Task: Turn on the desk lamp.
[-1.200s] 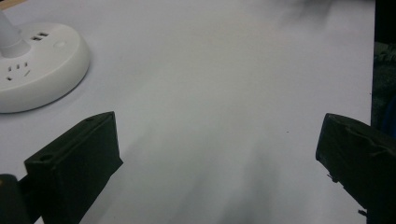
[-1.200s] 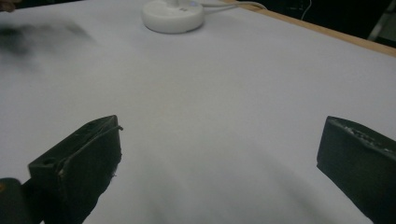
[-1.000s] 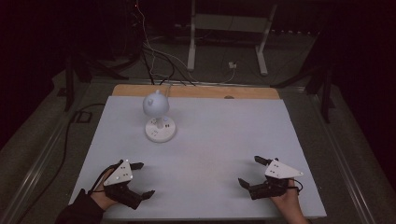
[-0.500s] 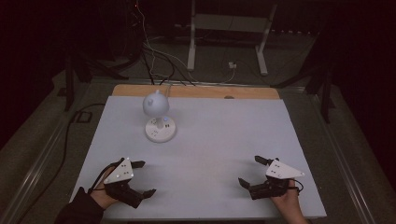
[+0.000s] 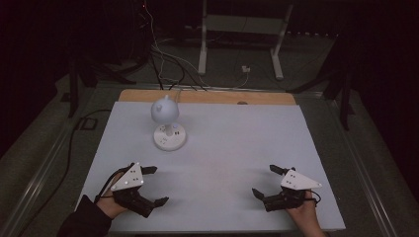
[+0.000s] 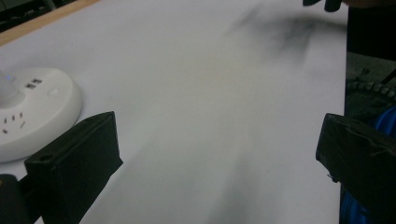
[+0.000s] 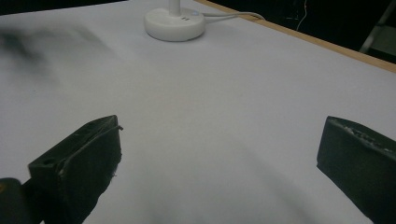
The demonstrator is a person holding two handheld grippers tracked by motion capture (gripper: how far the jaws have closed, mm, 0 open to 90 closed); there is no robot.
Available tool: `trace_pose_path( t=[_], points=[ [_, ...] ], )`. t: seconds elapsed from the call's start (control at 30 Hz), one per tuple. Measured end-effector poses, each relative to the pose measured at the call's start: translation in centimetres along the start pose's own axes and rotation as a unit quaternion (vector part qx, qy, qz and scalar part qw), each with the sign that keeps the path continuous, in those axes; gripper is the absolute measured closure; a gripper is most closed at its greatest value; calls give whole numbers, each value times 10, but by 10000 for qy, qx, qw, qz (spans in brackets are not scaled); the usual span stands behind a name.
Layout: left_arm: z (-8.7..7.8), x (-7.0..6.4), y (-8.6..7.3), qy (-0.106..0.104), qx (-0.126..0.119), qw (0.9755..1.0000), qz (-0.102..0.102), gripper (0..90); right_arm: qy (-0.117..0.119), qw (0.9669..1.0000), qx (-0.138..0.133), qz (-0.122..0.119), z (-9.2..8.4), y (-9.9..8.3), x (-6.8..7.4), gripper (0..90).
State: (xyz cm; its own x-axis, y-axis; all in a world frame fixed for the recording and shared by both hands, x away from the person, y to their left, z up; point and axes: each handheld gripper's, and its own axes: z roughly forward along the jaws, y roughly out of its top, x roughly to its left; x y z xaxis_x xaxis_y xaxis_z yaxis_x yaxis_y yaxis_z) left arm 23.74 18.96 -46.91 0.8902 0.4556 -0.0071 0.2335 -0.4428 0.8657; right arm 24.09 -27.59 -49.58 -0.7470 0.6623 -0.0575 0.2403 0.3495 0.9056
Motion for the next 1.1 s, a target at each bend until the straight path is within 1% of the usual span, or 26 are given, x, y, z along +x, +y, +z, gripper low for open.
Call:
trace_pose_path(
  t=[0.2,0.27,0.5,0.73,0.9,0.97,1.1],
  points=[
    [0,1,11,-6,-83,10000,-25,3,7,10000,-30,40,-1,0,0,0],
    [0,2,14,35,-110,9999,-17,3,22,10000,-43,77,-1,0,-1,0],
    [3,6,26,67,-159,9999,-3,3,9,9999,-36,96,-2,0,-1,0],
    [9,8,35,147,-156,9998,31,3,18,9999,-55,107,-2,0,-1,0],
    [13,11,43,135,-154,9998,17,3,18,9999,-78,115,-3,0,-1,0],
    [15,11,46,165,-142,9998,39,3,22,9999,-110,113,-4,1,-1,0],
    [19,14,50,266,-151,9995,-4,3,30,9998,-143,118,-4,2,0,0]
  ],
)
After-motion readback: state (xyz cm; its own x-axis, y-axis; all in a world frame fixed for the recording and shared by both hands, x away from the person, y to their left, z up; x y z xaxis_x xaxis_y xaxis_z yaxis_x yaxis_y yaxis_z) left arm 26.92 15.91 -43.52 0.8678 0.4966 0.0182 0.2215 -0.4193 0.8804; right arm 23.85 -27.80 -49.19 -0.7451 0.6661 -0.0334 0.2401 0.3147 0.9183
